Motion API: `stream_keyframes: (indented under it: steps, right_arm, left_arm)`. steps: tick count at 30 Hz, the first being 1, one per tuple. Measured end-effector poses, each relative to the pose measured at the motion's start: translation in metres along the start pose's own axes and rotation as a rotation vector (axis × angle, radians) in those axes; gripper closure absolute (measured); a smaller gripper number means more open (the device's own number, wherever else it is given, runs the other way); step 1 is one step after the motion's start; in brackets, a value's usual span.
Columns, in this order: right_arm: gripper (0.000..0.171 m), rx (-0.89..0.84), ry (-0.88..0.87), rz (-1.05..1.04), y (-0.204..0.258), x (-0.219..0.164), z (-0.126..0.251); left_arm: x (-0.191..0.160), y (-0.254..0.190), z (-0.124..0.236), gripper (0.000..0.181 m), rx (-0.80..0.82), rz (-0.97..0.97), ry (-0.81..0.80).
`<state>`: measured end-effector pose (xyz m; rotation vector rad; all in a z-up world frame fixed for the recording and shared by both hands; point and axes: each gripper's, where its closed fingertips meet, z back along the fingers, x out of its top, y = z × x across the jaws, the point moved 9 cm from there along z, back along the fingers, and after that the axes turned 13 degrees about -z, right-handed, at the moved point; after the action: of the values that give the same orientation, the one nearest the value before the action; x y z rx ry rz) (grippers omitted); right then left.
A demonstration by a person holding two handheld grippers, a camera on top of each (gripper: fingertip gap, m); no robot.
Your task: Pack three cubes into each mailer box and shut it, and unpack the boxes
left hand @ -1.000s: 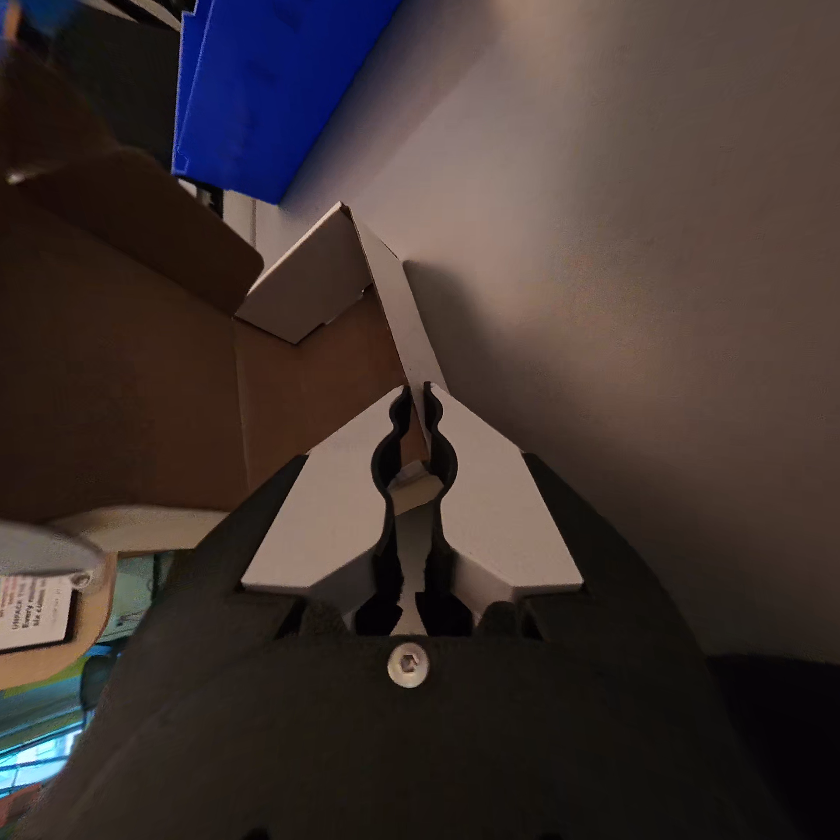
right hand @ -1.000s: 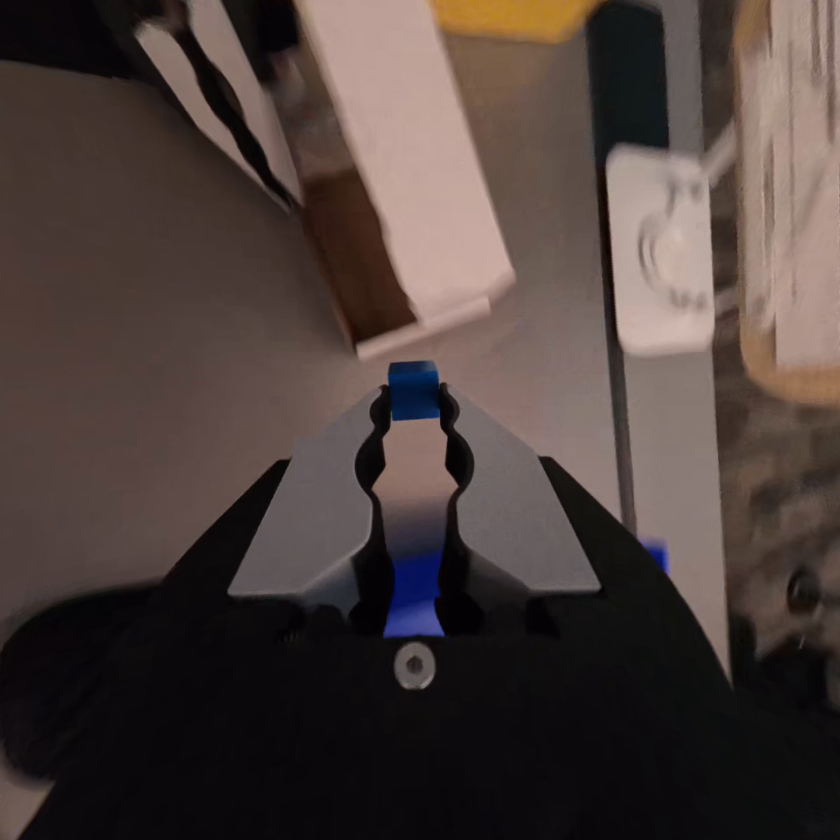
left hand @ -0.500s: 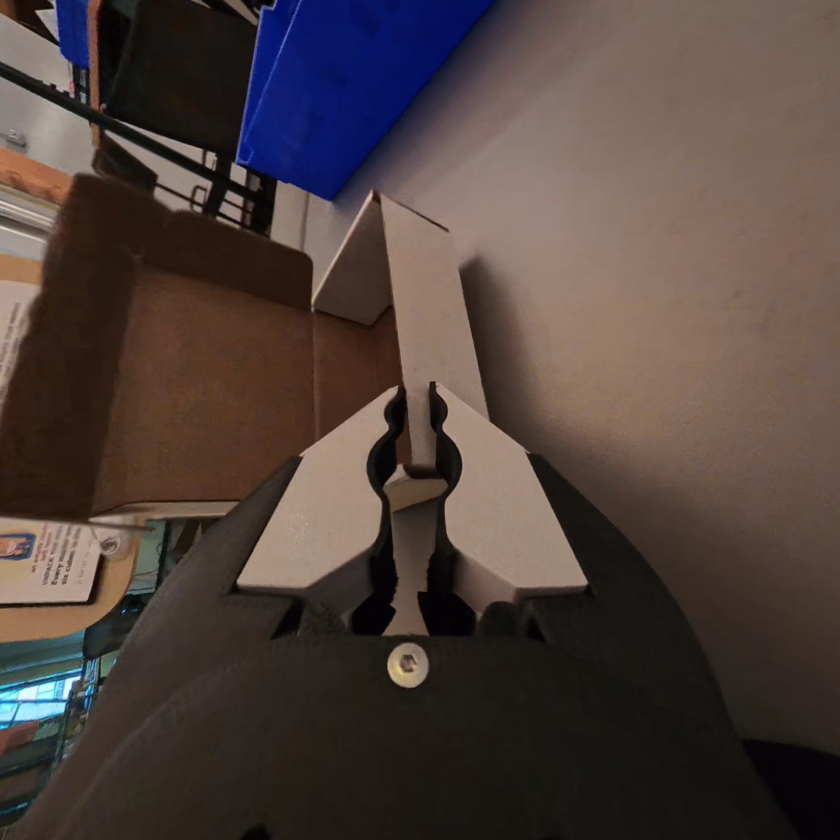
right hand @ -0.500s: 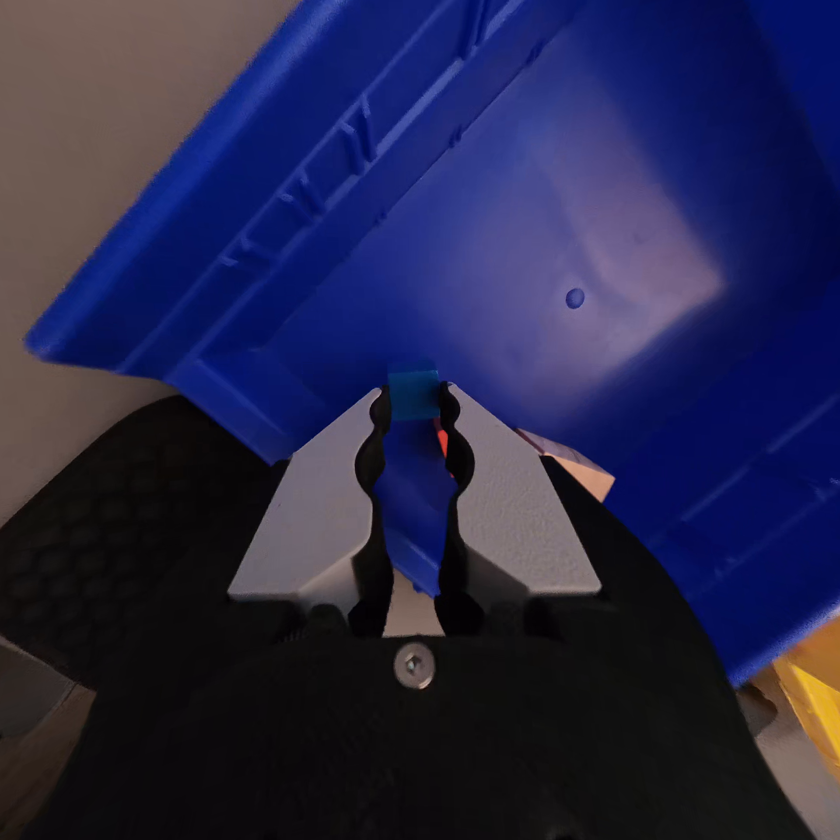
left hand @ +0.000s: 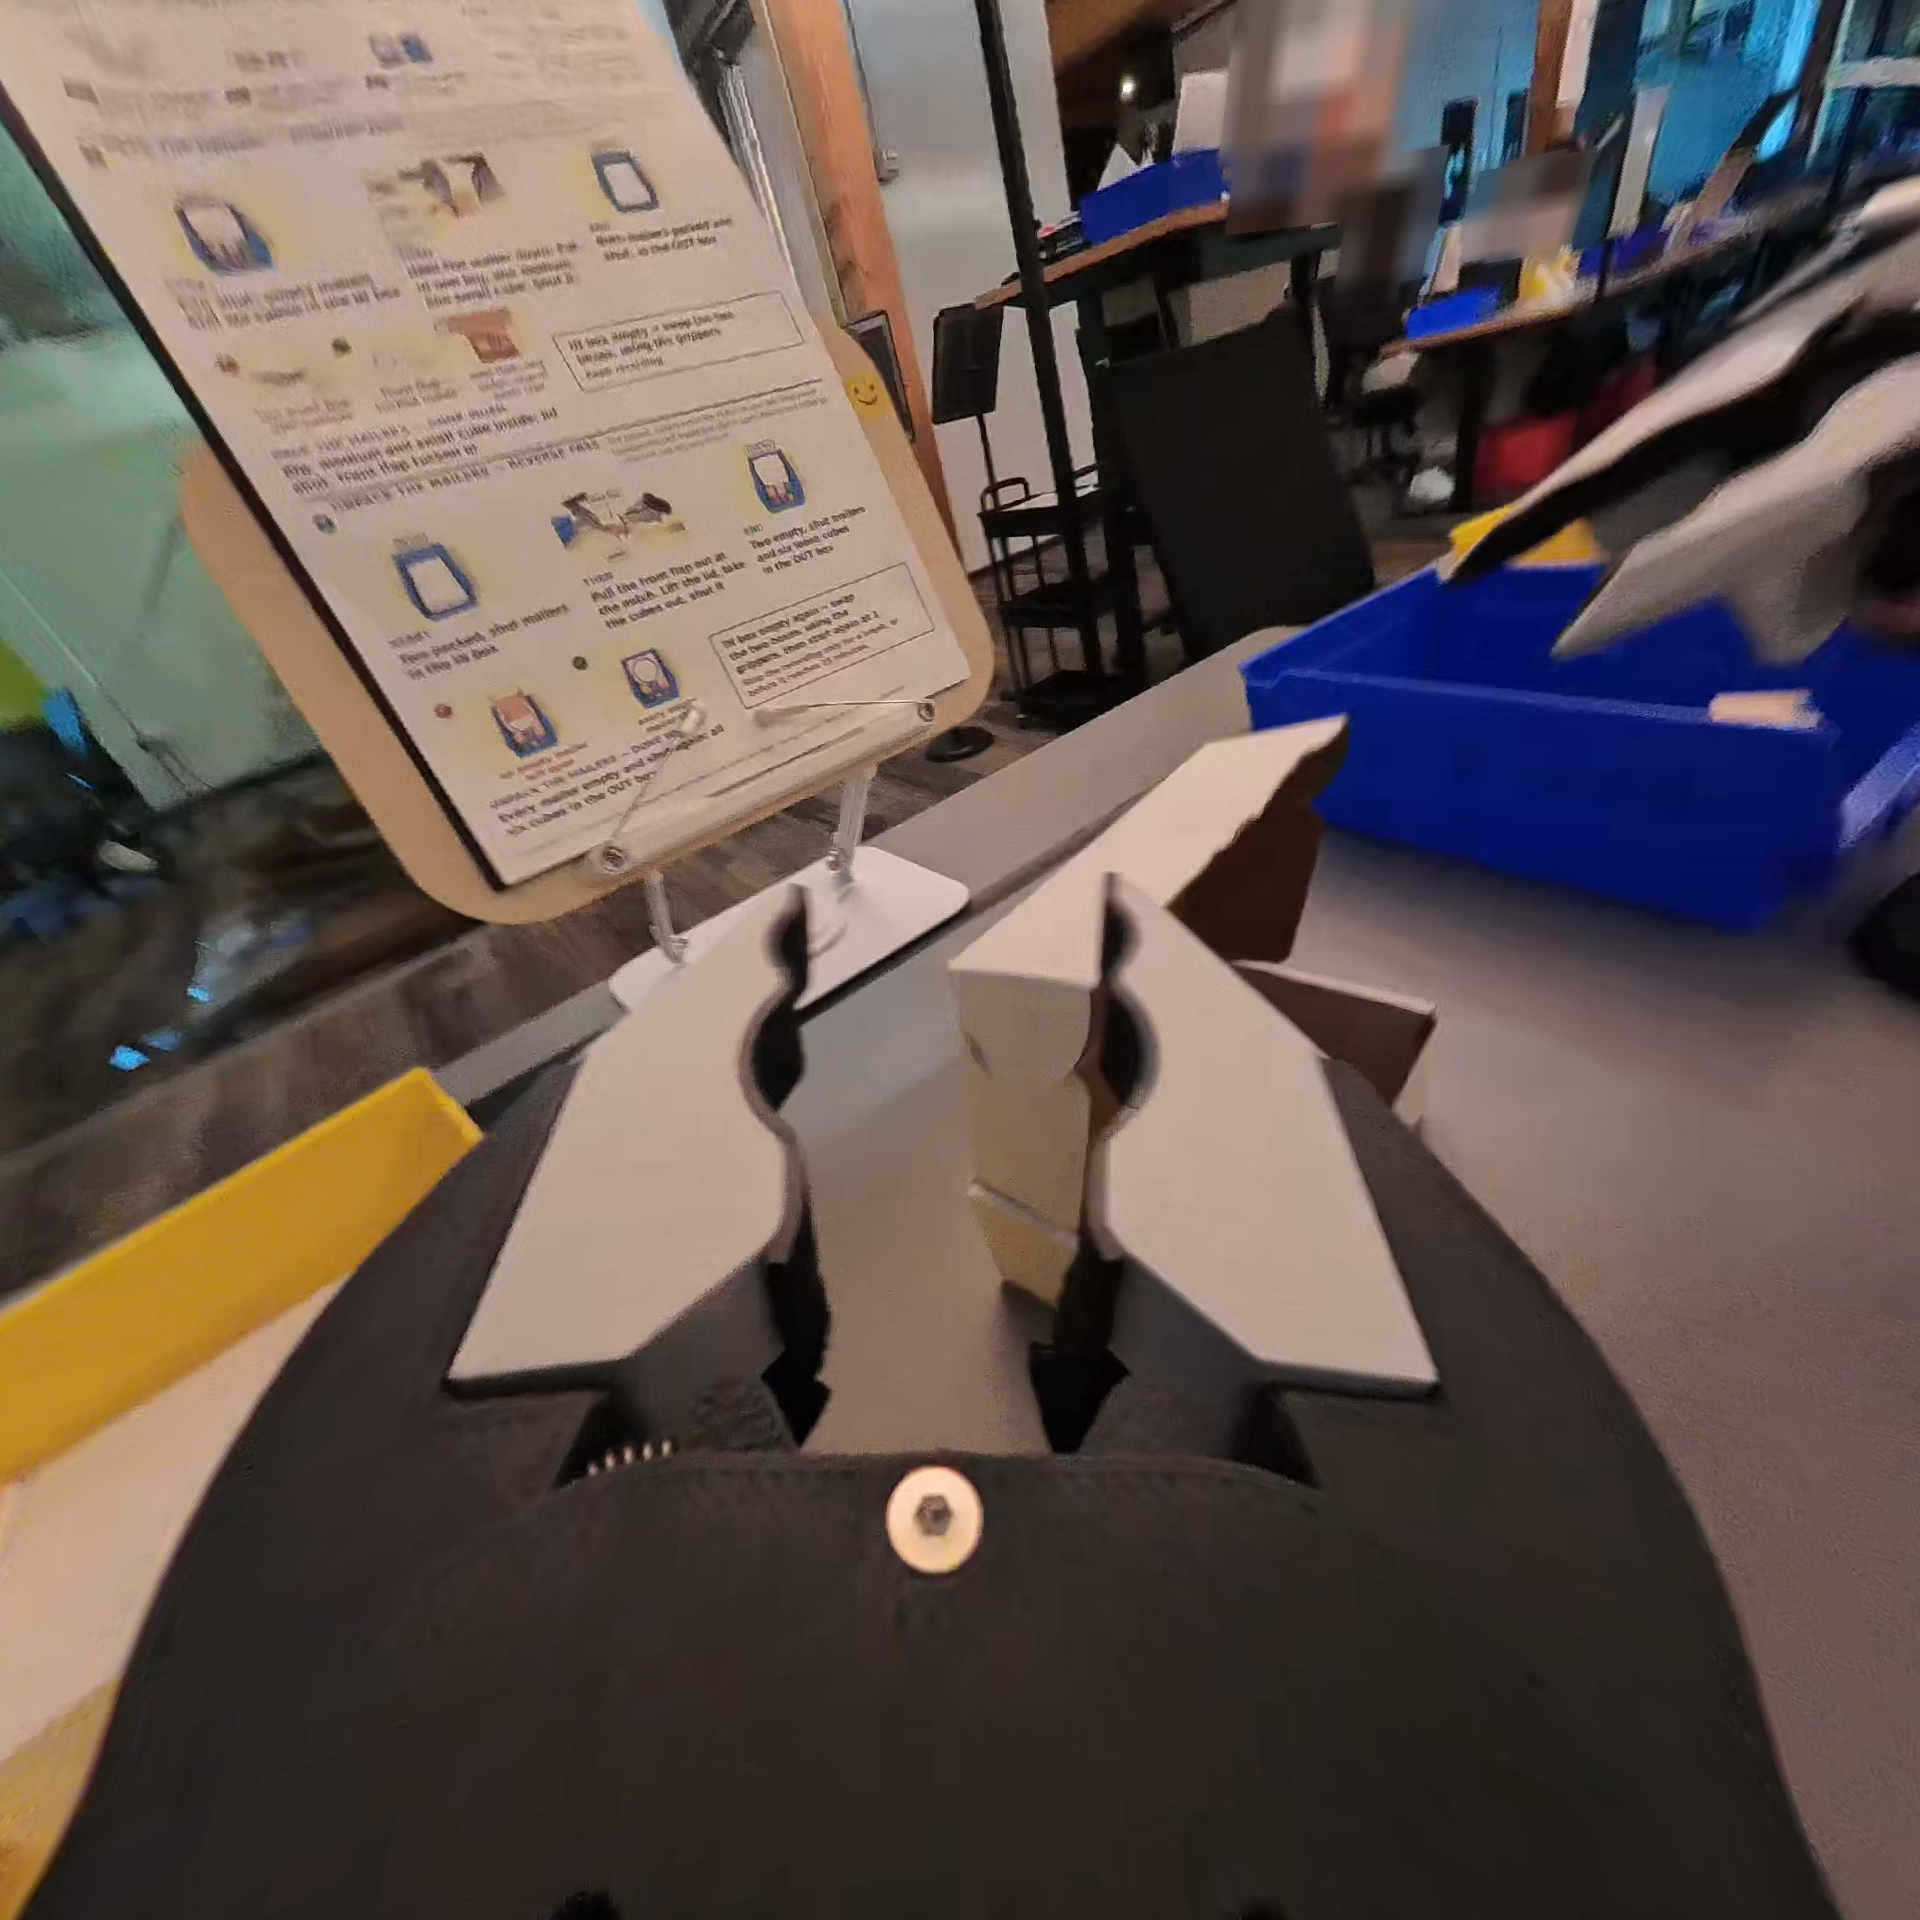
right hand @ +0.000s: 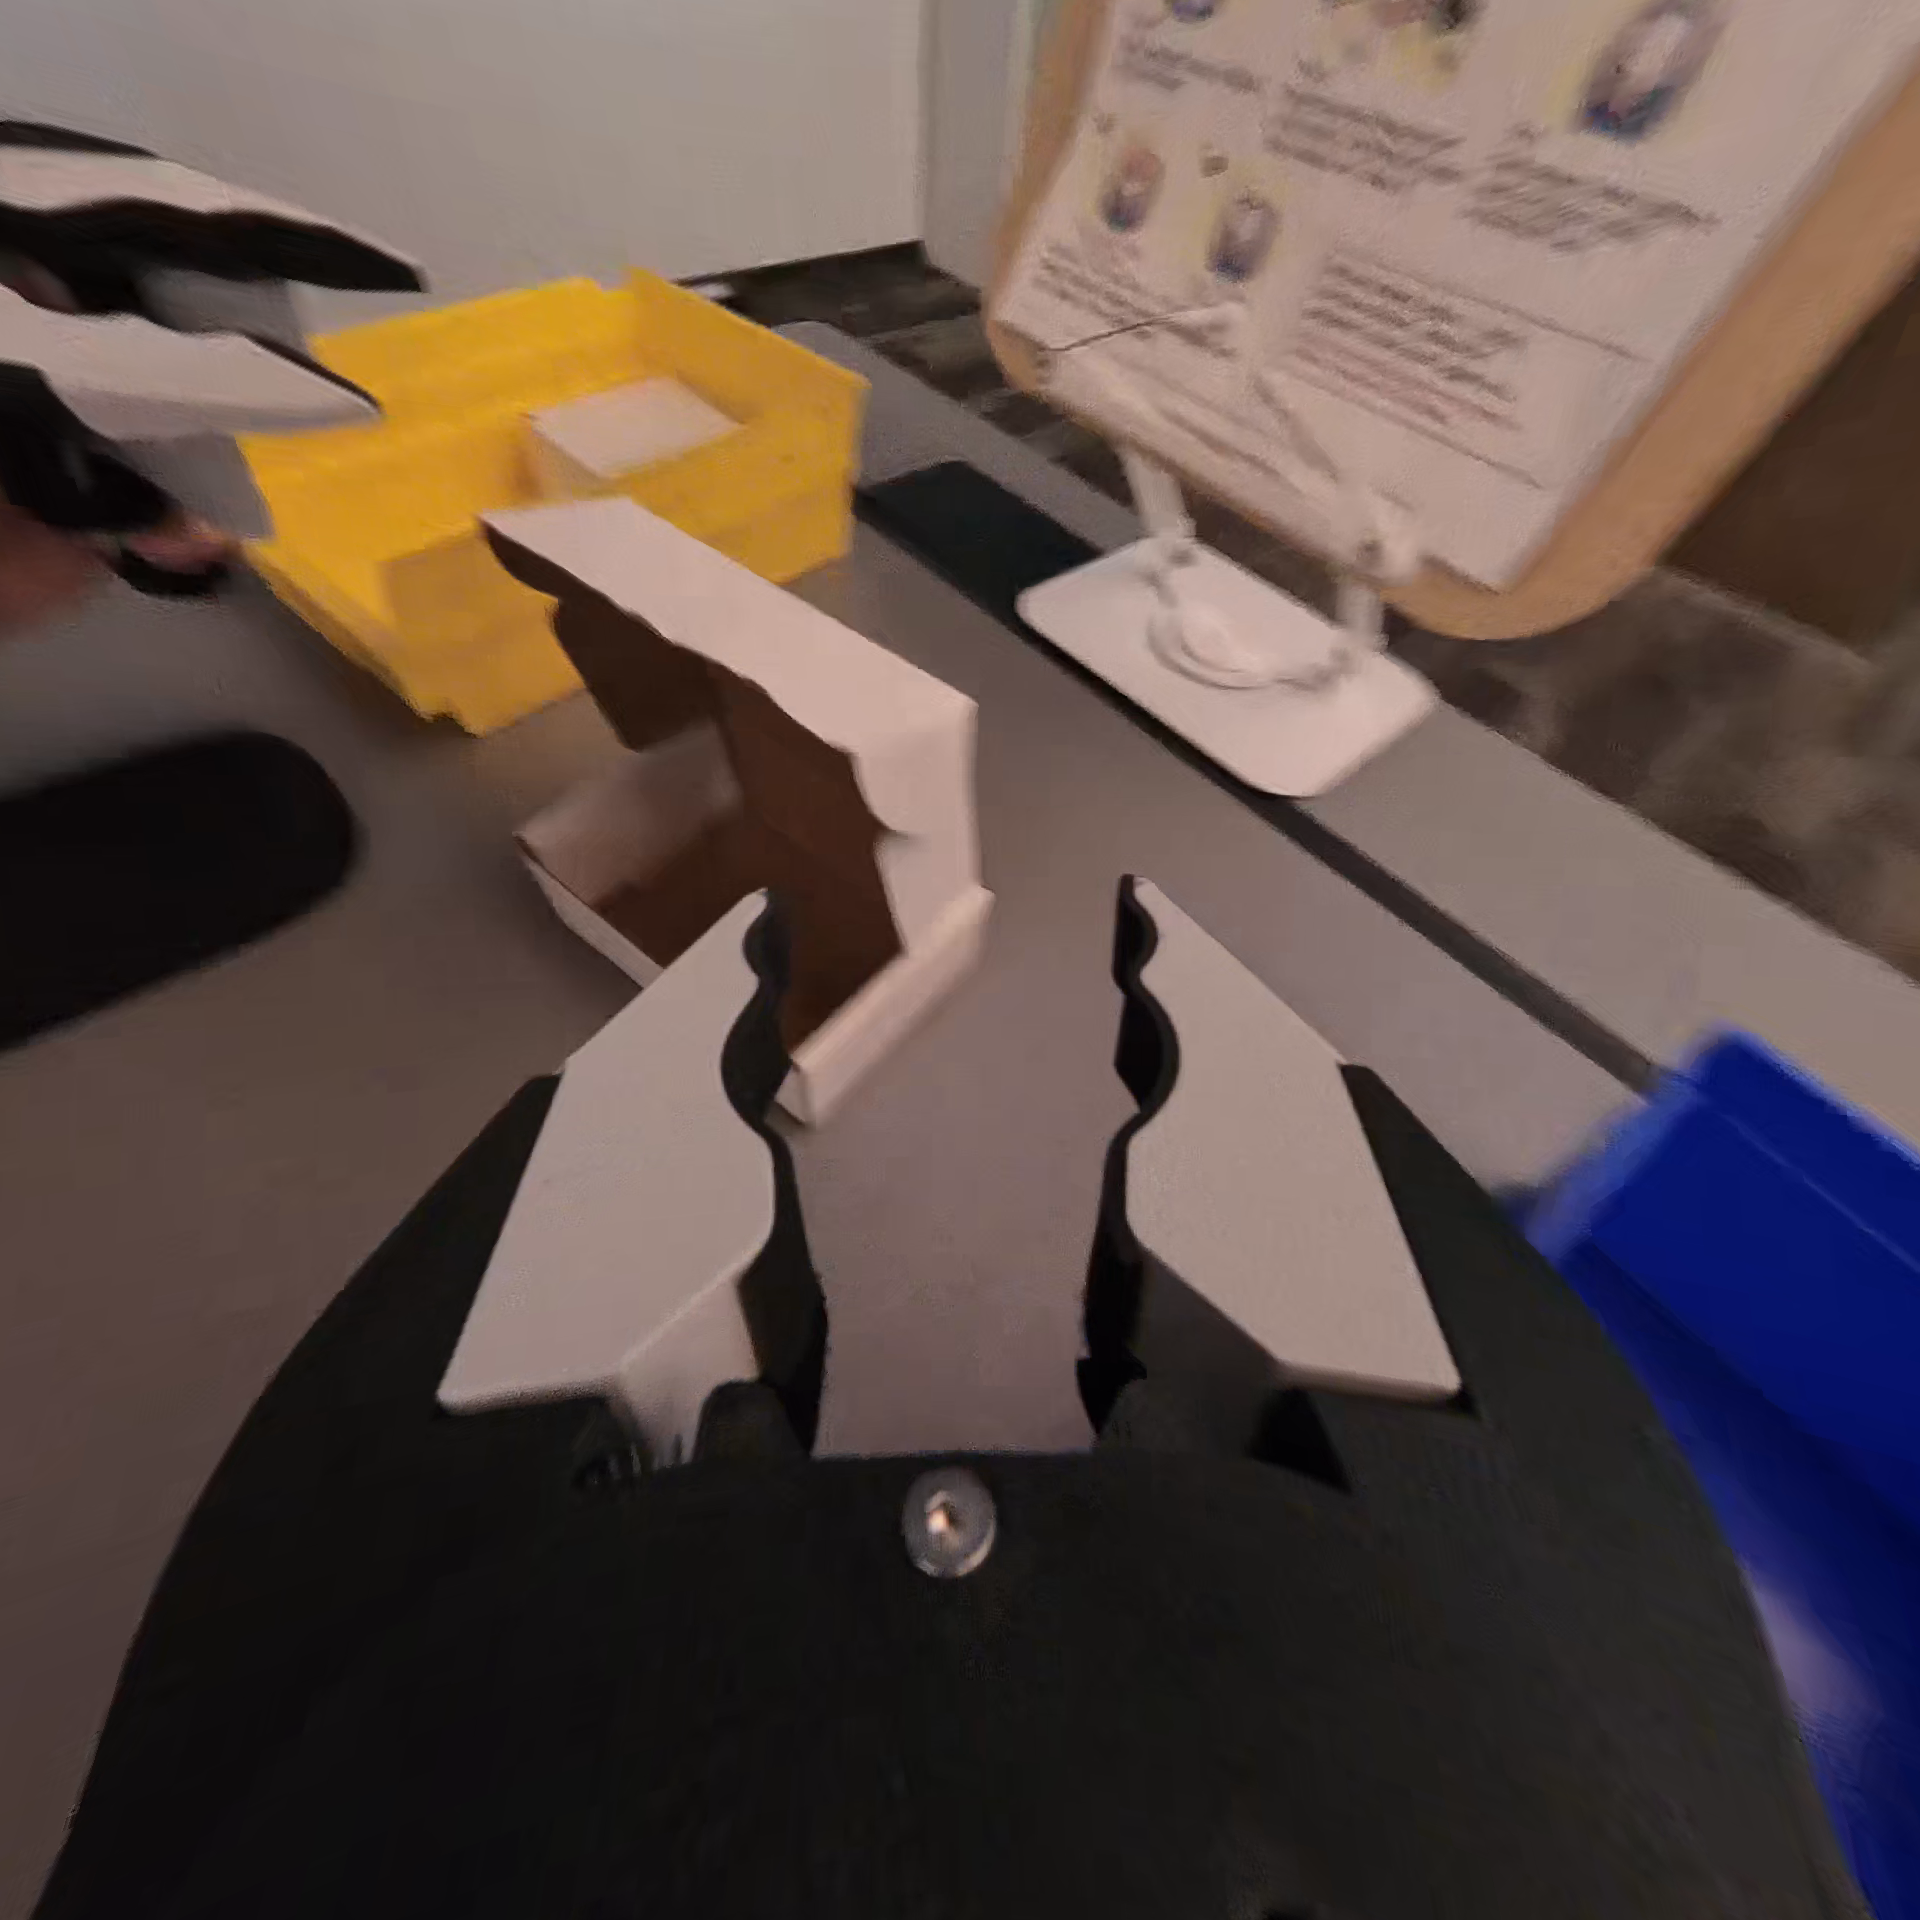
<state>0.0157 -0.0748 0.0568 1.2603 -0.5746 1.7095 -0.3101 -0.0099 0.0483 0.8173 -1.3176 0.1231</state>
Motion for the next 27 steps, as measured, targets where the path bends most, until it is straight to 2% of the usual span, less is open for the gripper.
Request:
stream_keyframes:
  steps: [1,3,5,8,11,17,20,22,24,27]
  right_arm:
    - [0.1,0.056,0.045,-0.037,0.004,0.002,-0.021]
    - [0.095,0.13,0.162,-0.095,0.004,0.0,-0.057]
    - [0.095,0.107,0.238,-0.119,-0.001,-0.005,-0.081]
    - [0.097,0.089,0.327,-0.084,0.004,-0.019,-0.1]
    - [0.107,0.125,0.324,-0.047,0.016,-0.025,-0.108]
    - [0.099,0.052,0.363,0.059,0.037,-0.042,-0.106]
    - [0.102,-0.006,0.348,0.114,0.043,-0.044,-0.102]
    - [0.106,-0.012,0.4,0.128,0.047,-0.052,-0.102]
    - [0.103,0.005,0.444,0.097,0.047,-0.067,-0.105]
    - [0.102,-0.007,0.314,0.108,0.045,-0.069,-0.095]
  left_arm:
    - [0.001,0.002,-0.005,0.116,-0.025,0.053,-0.001]
    - [-0.005,0.003,-0.016,0.111,-0.076,0.181,0.033]
    - [-0.02,0.0,-0.023,0.112,-0.096,0.309,0.153]
    - [-0.034,-0.018,-0.026,0.117,-0.132,0.365,0.216]
    - [-0.045,-0.033,-0.038,0.118,-0.166,0.313,0.306]
    - [-0.048,-0.049,-0.049,0.113,-0.184,0.267,0.359]
    - [-0.046,-0.054,-0.047,0.117,-0.178,0.228,0.362]
    - [-0.051,-0.057,-0.046,0.119,-0.178,0.195,0.412]
    - [-0.061,-0.065,-0.044,0.117,-0.221,0.189,0.468]
    - [-0.065,-0.069,-0.031,0.107,-0.195,0.221,0.461]
